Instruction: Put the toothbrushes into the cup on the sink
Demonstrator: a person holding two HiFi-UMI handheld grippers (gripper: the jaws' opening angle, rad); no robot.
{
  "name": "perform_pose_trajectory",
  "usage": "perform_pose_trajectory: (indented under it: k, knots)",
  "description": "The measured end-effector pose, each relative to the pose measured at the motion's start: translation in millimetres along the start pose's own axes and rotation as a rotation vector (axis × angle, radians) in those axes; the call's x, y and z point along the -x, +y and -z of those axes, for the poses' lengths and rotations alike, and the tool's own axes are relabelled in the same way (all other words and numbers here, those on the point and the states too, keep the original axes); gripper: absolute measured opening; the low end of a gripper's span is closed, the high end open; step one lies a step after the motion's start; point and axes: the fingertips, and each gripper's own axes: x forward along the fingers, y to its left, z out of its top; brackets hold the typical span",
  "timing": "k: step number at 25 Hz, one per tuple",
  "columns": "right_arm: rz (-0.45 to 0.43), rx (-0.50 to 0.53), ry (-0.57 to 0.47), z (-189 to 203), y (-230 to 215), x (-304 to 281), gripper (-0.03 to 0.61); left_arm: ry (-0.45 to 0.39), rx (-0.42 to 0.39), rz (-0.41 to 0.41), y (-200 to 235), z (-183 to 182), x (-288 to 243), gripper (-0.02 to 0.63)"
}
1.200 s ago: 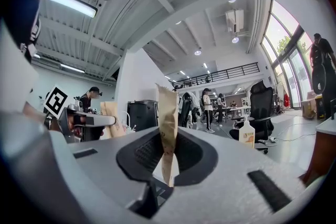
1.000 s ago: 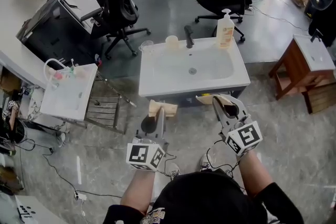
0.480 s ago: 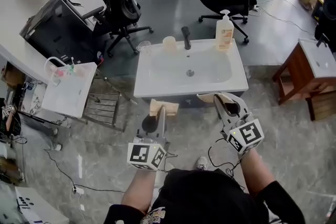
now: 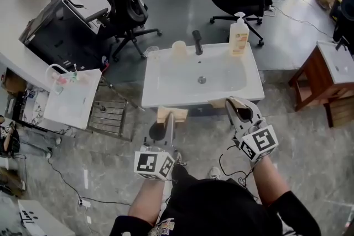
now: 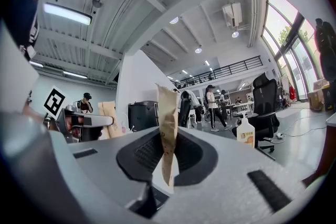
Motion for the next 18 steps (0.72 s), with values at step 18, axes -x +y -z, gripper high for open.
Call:
perform_pose_trajectory:
  k: [18]
  knots:
    - [0.155,0.023,0.012,-1,33,-176,0.043,-0.002,0.046,0.139,184,-15,-80,0.057]
